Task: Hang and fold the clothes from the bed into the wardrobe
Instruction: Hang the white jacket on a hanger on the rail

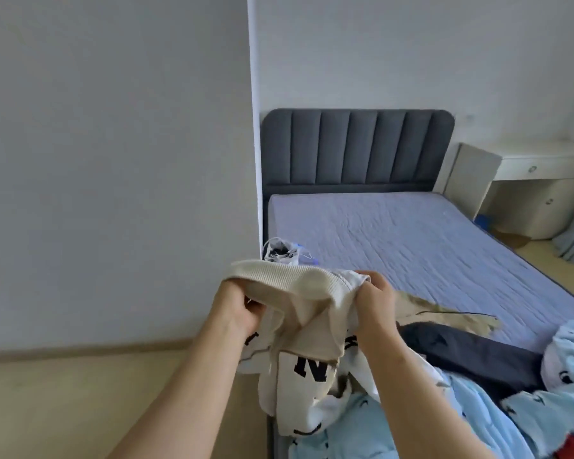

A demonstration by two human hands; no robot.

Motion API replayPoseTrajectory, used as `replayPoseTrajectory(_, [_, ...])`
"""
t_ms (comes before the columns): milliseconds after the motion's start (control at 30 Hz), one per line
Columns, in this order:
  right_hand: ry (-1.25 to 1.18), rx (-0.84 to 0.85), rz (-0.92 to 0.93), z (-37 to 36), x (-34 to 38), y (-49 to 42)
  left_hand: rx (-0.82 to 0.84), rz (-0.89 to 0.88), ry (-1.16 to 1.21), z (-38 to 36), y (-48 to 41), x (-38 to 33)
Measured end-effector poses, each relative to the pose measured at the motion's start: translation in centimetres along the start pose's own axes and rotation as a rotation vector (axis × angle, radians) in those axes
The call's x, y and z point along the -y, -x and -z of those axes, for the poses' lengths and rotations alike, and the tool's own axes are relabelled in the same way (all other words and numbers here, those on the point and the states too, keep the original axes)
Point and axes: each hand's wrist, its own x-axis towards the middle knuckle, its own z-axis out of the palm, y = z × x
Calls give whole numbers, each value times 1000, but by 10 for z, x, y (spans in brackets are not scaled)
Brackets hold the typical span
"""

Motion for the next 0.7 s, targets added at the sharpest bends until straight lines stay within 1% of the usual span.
replayPoseTrajectory(67, [43,2,-51,-9,-25,10,-79,38,29,27,-10,6])
replayPoseTrajectory(167, [99,29,-118,-20,-52,27,-156,55,42,59,-17,12])
replayPoseTrajectory(300, [166,141,-147,-27,-71,42,-209,18,63,93,-4,20])
replayPoseTrajectory(433, [174,242,-142,-36,-83,64,-307,-11,132,132,21,28])
replayPoseTrajectory(567, [197,369,-191,-62,-99,102,-421,-24,319,186,53,22])
replayPoseTrajectory(700, [239,528,-208,-102,-109,148,-540,-117,487,237,89,7])
